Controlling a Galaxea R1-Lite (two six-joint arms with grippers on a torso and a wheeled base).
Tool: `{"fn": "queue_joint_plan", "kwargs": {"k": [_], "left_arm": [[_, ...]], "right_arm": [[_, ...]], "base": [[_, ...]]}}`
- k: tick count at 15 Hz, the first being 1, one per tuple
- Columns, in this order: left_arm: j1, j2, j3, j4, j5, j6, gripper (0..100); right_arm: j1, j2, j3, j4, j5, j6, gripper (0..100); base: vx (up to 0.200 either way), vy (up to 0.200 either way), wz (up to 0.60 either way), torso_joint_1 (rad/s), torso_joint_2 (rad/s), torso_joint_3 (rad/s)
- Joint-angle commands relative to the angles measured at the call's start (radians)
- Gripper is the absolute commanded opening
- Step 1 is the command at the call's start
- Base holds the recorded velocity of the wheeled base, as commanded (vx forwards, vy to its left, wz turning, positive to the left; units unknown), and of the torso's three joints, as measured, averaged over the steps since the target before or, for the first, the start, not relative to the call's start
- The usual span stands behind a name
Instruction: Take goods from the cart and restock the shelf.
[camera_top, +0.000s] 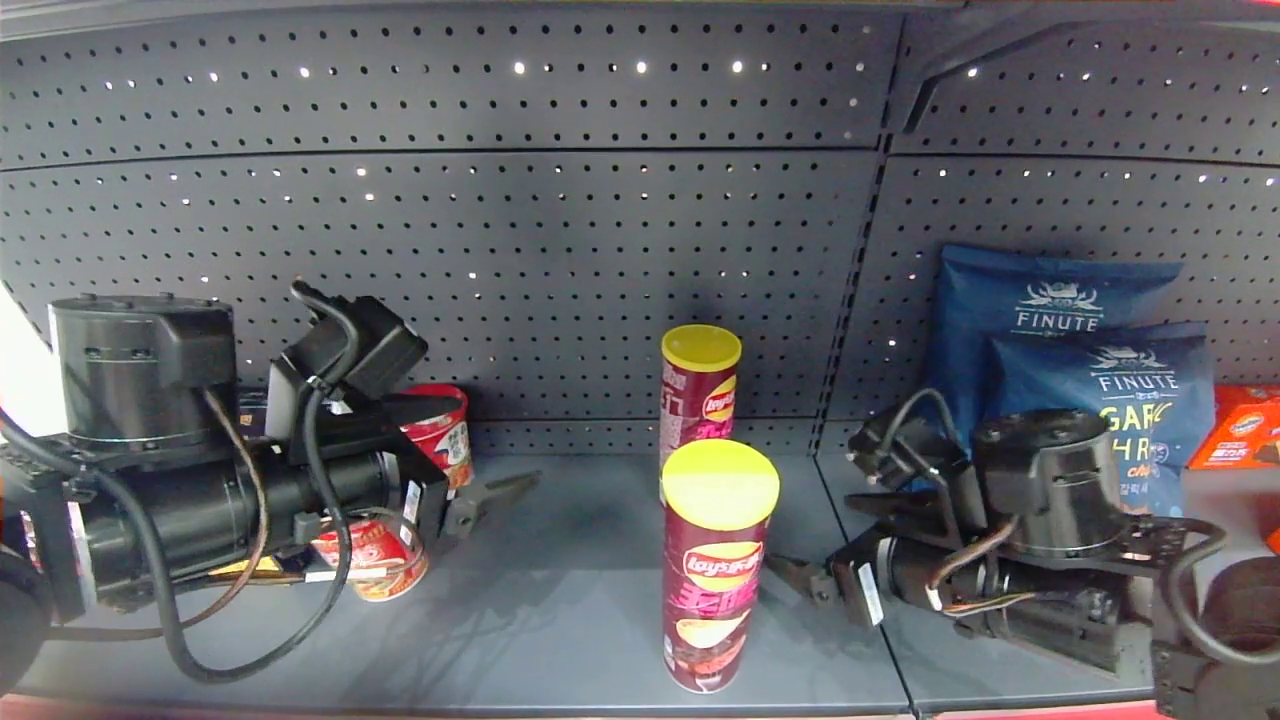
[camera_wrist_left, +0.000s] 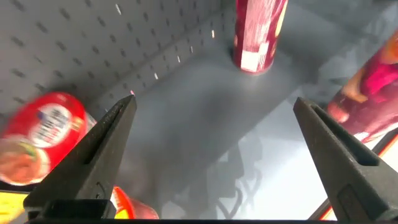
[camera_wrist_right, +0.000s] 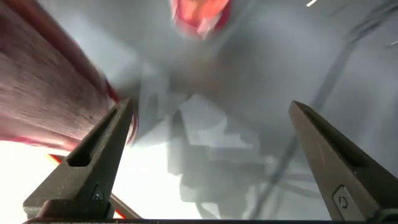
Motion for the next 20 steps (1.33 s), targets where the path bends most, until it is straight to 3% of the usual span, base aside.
{"fn": "queue_joint_plan", "kwargs": {"k": [1,4,5,6,7,9,11,13,14,17,19,20], "left_arm": [[0.016,-0.146,0.021,0.002,0.004,-0.006,100],[0.124,-0.322,0.112,0.001,0.000,-0.006,100],[0.183,-0.450,0.182,0.007,-0.011,-0.012,100],[0.205,-0.508,0.221,0.010,-0.017,-0.018,100],[0.228,-0.634,0.314,0.014,-0.020,-0.047,100],[0.233,-0.801,0.451,0.033,0.009,-0.063,100],[0.231,-0.927,0.489,0.131,0.058,-0.063,100],[0.233,-1.091,0.481,0.324,0.104,-0.063,100],[0.233,-1.148,0.488,0.379,0.109,-0.064,100],[0.233,-1.313,0.500,0.562,0.129,-0.066,100],[0.231,-1.393,0.573,0.576,0.122,-0.067,100],[0.231,-1.401,0.620,0.519,0.122,-0.069,100]], "right_arm": [[-0.018,-0.194,0.008,0.027,-0.051,0.016,100],[-0.047,-0.330,0.061,0.071,-0.077,0.016,100],[-0.076,-0.402,0.114,0.073,-0.079,0.016,100],[-0.096,-0.431,0.141,0.073,-0.079,0.016,100],[-0.145,-0.503,0.196,0.079,-0.080,0.010,100],[-0.258,-0.625,0.307,0.096,-0.079,0.005,100],[-0.364,-0.740,0.390,0.120,-0.079,0.005,100],[-0.568,-0.925,0.480,0.169,-0.079,0.005,100],[-0.607,-1.011,0.503,0.229,-0.080,0.005,100],[-0.714,-1.385,0.517,0.588,-0.099,-0.025,100],[-0.711,-1.582,0.558,0.689,-0.093,-0.027,100],[-0.700,-1.594,0.562,0.691,-0.085,-0.021,100]], "base": [[0.000,0.000,0.00,0.000,0.00,0.000],[0.000,0.000,0.00,0.000,0.00,0.000],[0.000,0.000,0.00,0.000,0.00,0.000],[0.000,0.000,0.00,0.000,0.00,0.000],[0.000,0.000,0.00,0.000,0.00,0.000],[0.000,0.000,0.00,0.000,0.00,0.000],[0.000,0.000,0.00,0.000,0.00,0.000],[0.000,0.000,0.00,0.000,0.00,0.000],[0.000,0.000,0.00,0.000,0.00,0.000],[0.000,0.000,0.00,0.000,0.00,0.000],[0.000,0.000,0.00,0.000,0.00,0.000],[0.000,0.000,0.00,0.000,0.00,0.000]]}}
